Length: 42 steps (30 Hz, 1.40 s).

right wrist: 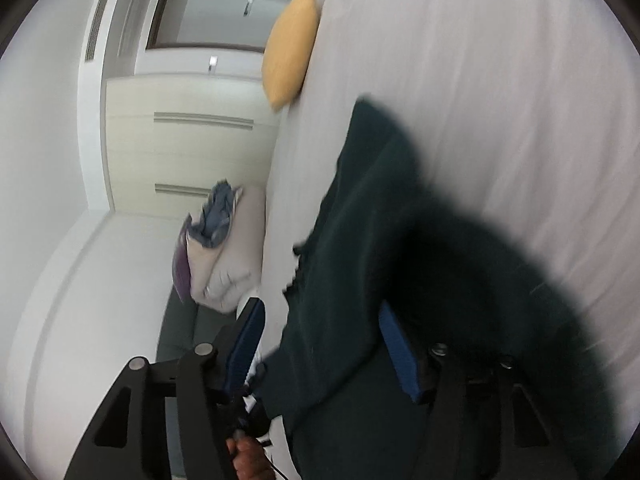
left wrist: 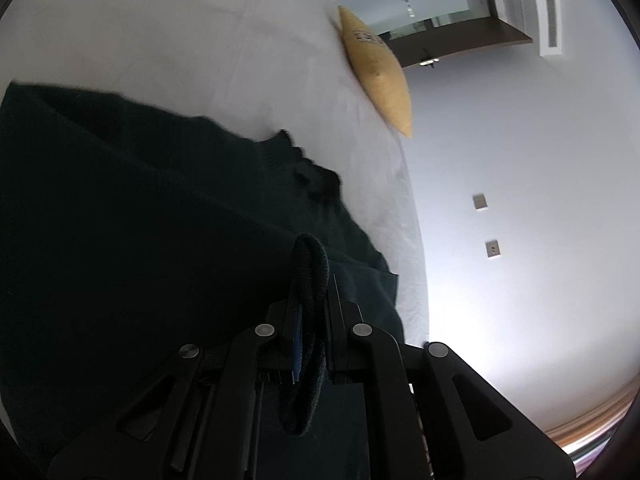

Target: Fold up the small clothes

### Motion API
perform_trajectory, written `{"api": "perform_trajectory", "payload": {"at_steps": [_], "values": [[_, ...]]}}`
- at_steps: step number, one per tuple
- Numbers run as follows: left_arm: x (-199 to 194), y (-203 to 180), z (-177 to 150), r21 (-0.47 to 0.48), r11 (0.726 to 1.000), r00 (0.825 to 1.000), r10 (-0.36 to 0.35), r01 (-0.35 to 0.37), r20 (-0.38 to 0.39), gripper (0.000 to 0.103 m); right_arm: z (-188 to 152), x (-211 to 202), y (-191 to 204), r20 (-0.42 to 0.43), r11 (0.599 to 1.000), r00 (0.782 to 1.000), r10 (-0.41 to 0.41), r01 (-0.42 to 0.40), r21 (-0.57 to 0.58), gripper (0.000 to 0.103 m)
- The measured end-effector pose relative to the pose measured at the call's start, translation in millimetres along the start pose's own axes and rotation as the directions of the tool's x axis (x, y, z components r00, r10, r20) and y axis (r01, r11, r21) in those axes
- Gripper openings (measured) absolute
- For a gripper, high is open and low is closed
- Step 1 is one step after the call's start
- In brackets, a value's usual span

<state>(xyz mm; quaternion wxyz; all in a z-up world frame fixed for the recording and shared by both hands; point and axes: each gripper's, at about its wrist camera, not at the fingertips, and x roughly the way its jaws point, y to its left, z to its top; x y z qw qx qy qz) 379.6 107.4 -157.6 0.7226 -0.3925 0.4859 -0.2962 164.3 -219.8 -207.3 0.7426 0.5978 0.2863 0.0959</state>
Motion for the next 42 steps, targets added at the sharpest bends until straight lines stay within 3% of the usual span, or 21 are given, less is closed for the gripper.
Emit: {"api": "perform_trajectory", "payload": {"at_steps": [6, 10, 17, 25, 32, 38, 42], "values": [[-14, -13, 7, 0.019, 1.0, 1.0, -0.015, 0.015, 0.023, 0.007, 22, 17, 0, 0.062, 1.0, 0.998, 0.001, -0.003, 0.022, 0.062], [-12, -4, 6, -0.006, 1.0, 1.0, -0.019, 0.019, 0.022, 0.007, 39, -8, -5, 0.136, 0.999, 0.991, 0.006, -0.013, 0.047, 0.061], [10, 13, 1, -0.002, 0.999, 0.999, 0.039, -0.039, -0.02, 0.007, 49, -20, -10, 0.193, 0.999, 0.981, 0.016, -0.021, 0.026, 0.057], [15, 44, -2, -0.014, 0.998, 0.997, 0.065, -0.065, -0.036, 0.007, 45, -14, -15, 0.177, 0.999, 0.984, 0.001, 0.006, -0.035, 0.049], [10, 18, 9, 0.063, 0.997, 0.999, 0.049, -0.05, 0.015, 0.007, 44, -13, -13, 0.154, 0.998, 0.988, -0.026, 0.035, -0.058, 0.048], [21, 28, 5, 0.089, 0.988, 0.992, 0.125, -0.125, 0.009, 0.007, 44, -11, -14, 0.146, 0.996, 0.989, -0.037, 0.048, -0.073, 0.048], [24, 51, -2, 0.048, 0.996, 0.997, 0.07, -0.071, 0.026, 0.008, 42, -6, -12, 0.121, 0.99, 0.99, -0.073, 0.087, -0.113, 0.046]]}}
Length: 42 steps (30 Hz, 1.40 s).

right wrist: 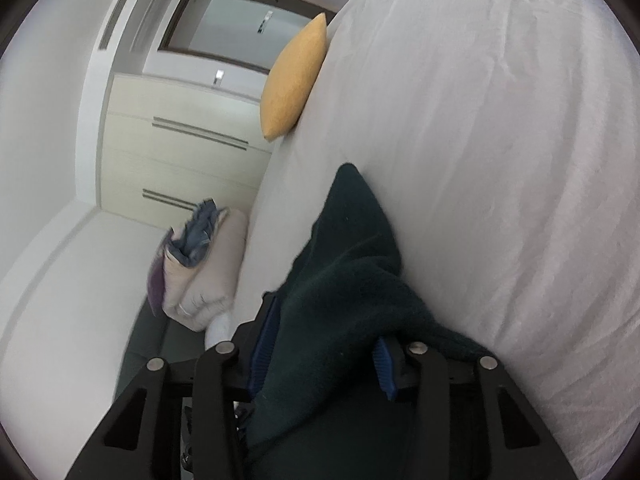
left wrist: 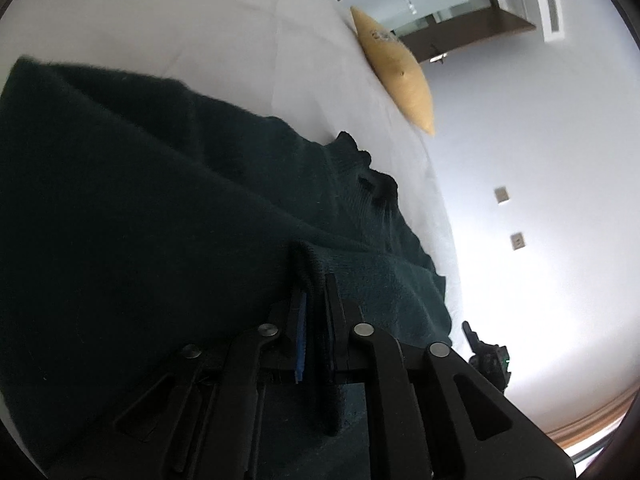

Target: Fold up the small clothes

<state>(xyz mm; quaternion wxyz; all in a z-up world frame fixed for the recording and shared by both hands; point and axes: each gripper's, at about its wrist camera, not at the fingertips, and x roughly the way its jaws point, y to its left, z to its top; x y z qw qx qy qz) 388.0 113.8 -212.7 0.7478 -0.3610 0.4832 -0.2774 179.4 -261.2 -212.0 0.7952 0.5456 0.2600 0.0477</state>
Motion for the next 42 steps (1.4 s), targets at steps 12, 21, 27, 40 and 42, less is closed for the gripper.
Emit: {"api": "perform_trajectory", "payload": {"at_steps": [12, 21, 27, 40, 42], "values": [[-13, -14, -4, 0.002, 0.991, 0.989, 0.132, -0.132, -0.063, 0.012, 1, -67, -11, 0.028, 0.993, 0.998, 0.054, -0.056, 0.1, 0.066], [-36, -77, -15, 0.156, 0.961, 0.973, 0.223, -0.23, 0.064, 0.012, 17, -78, 11, 0.032, 0.997, 0.999, 0.039, -0.04, 0.059, 0.069], [32, -124, -17, 0.307, 0.93, 0.979, 0.2, -0.2, 0.03, 0.012, 22, -20, 47, -0.076, 0.998, 0.996, 0.051, -0.054, -0.043, 0.069], [53, -83, -27, 0.29, 0.903, 0.944, 0.329, -0.317, 0.008, 0.005, 15, 41, 34, -0.17, 0.986, 0.979, -0.112, 0.088, -0.14, 0.071], [46, -80, -29, 0.301, 0.893, 0.938, 0.345, -0.334, 0.018, 0.005, 10, 41, 43, -0.176, 0.976, 0.975, -0.137, 0.103, -0.19, 0.074]]}}
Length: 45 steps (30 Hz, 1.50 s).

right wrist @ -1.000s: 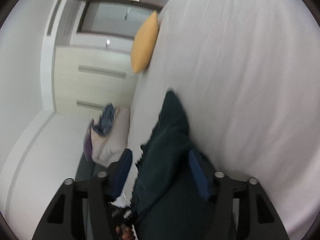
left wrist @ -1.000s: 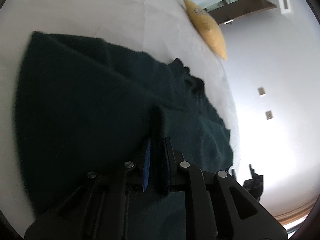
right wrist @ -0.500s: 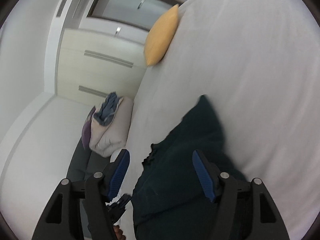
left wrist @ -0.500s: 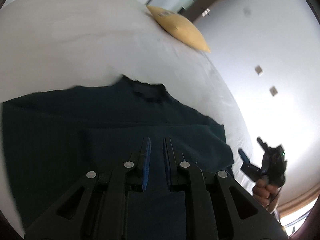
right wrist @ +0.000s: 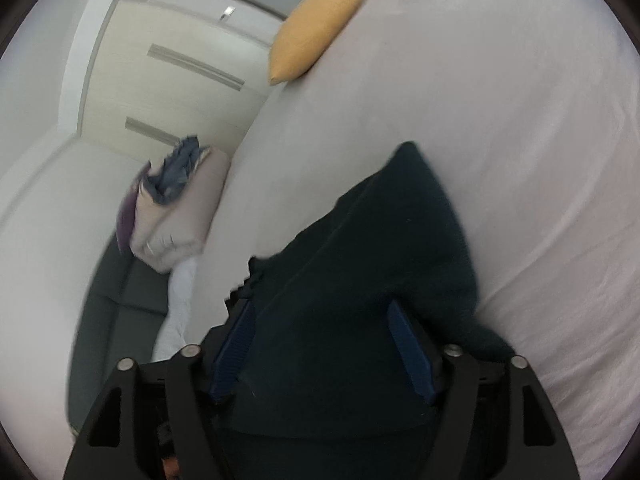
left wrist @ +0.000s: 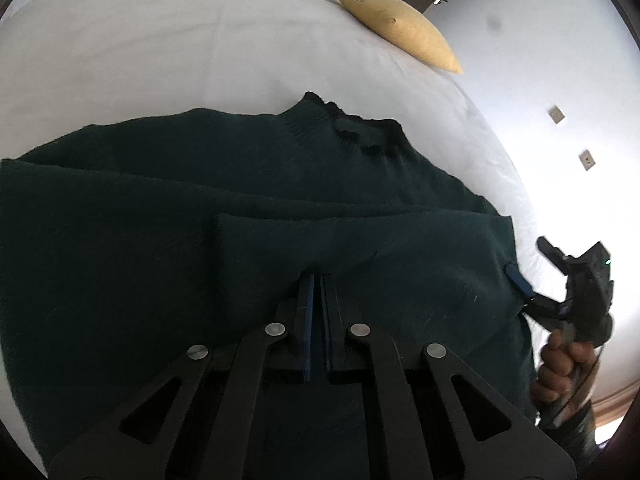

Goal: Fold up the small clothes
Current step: 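Press the folded side flat with the left tool while the right tool holds the sleeve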

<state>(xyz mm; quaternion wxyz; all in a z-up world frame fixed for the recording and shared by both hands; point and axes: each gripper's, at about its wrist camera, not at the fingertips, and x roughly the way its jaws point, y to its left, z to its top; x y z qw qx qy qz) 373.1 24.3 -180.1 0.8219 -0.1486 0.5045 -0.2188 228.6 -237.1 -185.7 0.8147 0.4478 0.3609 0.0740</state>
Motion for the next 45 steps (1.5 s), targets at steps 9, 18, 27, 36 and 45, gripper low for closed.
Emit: {"api": "perform_trajectory", "payload": {"at_steps": [9, 18, 27, 36, 45], "values": [[3, -3, -7, 0.0, 1.0, 1.0, 0.011, -0.011, 0.018, 0.005, 26, 15, -1, -0.067, 0.999, 0.996, 0.053, -0.053, -0.001, 0.078], [-3, 30, -20, -0.032, 0.998, 0.998, -0.053, 0.054, 0.047, 0.005, 71, 10, -42, -0.089, 0.989, 0.987, 0.133, -0.125, 0.083, 0.067], [-2, 40, -24, -0.036, 0.997, 0.996, -0.073, 0.075, 0.053, 0.005, 9, -37, -35, -0.192, 0.991, 0.974, 0.123, -0.129, -0.02, 0.072], [-7, 40, -26, -0.035, 0.996, 0.994, -0.082, 0.085, 0.069, 0.005, 31, -43, -21, -0.137, 0.971, 0.962, 0.237, -0.235, 0.031, 0.079], [-47, 58, -39, -0.122, 0.986, 0.988, -0.1, 0.114, 0.114, 0.005, -6, -32, -26, -0.246, 0.985, 0.957, 0.155, -0.17, -0.039, 0.068]]}}
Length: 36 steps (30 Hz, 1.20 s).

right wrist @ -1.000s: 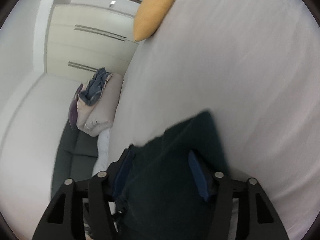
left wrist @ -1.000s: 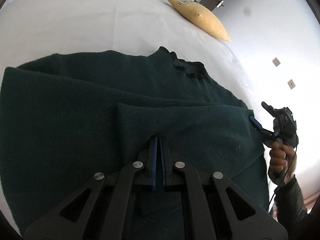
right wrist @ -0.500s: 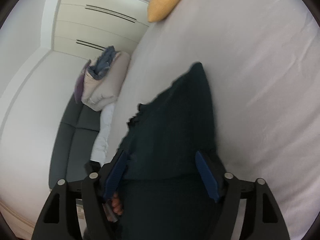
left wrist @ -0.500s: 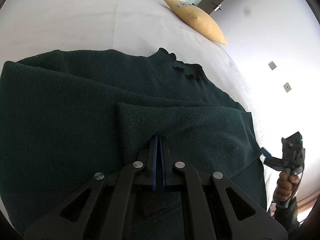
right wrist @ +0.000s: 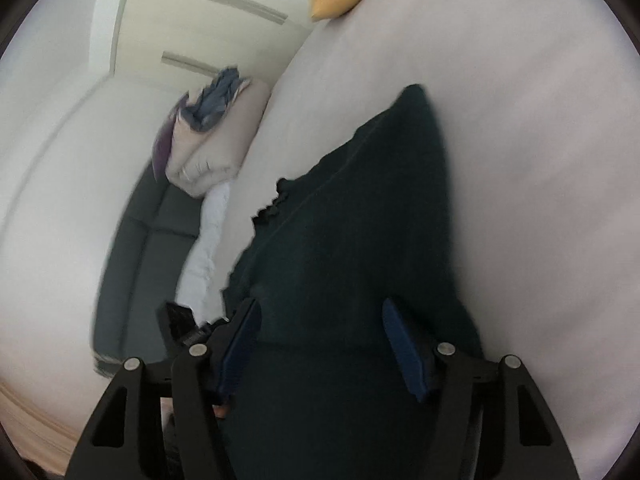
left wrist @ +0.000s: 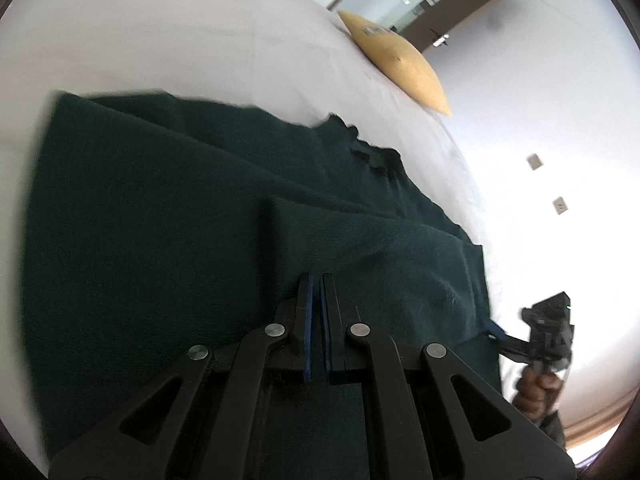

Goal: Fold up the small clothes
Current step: 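Press the folded side flat with the left tool while the right tool holds the sleeve, then grasp the sweater's hem edge with both tools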

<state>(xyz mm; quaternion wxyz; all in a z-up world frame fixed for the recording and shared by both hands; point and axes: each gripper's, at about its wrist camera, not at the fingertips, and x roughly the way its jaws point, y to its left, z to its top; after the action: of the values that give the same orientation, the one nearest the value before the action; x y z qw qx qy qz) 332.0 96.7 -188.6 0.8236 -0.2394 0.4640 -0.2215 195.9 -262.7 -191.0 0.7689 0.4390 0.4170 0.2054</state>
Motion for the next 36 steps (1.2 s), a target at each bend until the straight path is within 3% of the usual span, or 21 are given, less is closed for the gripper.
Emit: {"api": "perform_trajectory", "payload": {"at_steps": [5, 7, 9, 10, 13, 16, 19, 24, 27, 31, 36], "values": [[-71, 4, -27, -0.026, 0.999, 0.997, 0.038, -0.036, 0.064, 0.008, -38, -62, 17, 0.084, 0.999, 0.996, -0.006, 0.01, -0.05, 0.08], [-106, 12, -49, -0.052, 0.998, 0.995, 0.041, -0.036, 0.09, 0.026, -62, -82, 19, 0.091, 0.997, 0.996, -0.006, 0.013, -0.071, 0.08], [-135, 22, -71, -0.1, 0.994, 0.992, 0.056, -0.045, 0.11, 0.089, -83, -92, 18, 0.085, 0.995, 0.996, -0.02, 0.028, -0.091, 0.08], [-153, 26, -86, -0.125, 0.991, 0.99, 0.06, -0.044, 0.13, 0.091, -96, -96, 17, 0.078, 0.995, 0.997, -0.026, 0.034, -0.096, 0.08], [-184, 38, -121, -0.166, 0.986, 0.994, 0.037, -0.018, 0.107, 0.091, -134, -106, 9, 0.064, 0.997, 0.998, -0.013, 0.018, -0.079, 0.08], [-195, 43, -156, -0.175, 0.984, 0.999, 0.03, -0.025, 0.029, 0.091, -156, -114, 1, 0.073, 0.998, 0.997, -0.013, 0.018, -0.062, 0.079], [-201, 44, -187, -0.164, 0.986, 0.999, 0.029, -0.033, -0.03, 0.09, -162, -116, 5, 0.075, 0.998, 0.997, -0.018, 0.023, -0.065, 0.079], [-216, 52, -225, -0.177, 0.984, 0.998, 0.001, -0.012, -0.065, 0.087, -173, -122, 13, 0.037, 0.995, 0.999, -0.022, 0.026, -0.1, 0.079], [-217, 52, -238, -0.146, 0.989, 0.993, 0.005, -0.023, -0.122, 0.086, -181, -122, 13, 0.008, 0.993, 1.0, -0.025, 0.026, -0.111, 0.079], [-218, 54, -247, -0.108, 0.994, 0.99, 0.01, -0.026, -0.141, 0.081, -191, -120, 14, -0.014, 0.993, 1.0, -0.025, 0.024, -0.115, 0.079], [-211, 54, -244, -0.043, 0.997, 0.985, 0.049, -0.057, -0.166, 0.063, -200, -120, 16, -0.054, 0.99, 0.997, -0.046, 0.038, -0.133, 0.079]]}}
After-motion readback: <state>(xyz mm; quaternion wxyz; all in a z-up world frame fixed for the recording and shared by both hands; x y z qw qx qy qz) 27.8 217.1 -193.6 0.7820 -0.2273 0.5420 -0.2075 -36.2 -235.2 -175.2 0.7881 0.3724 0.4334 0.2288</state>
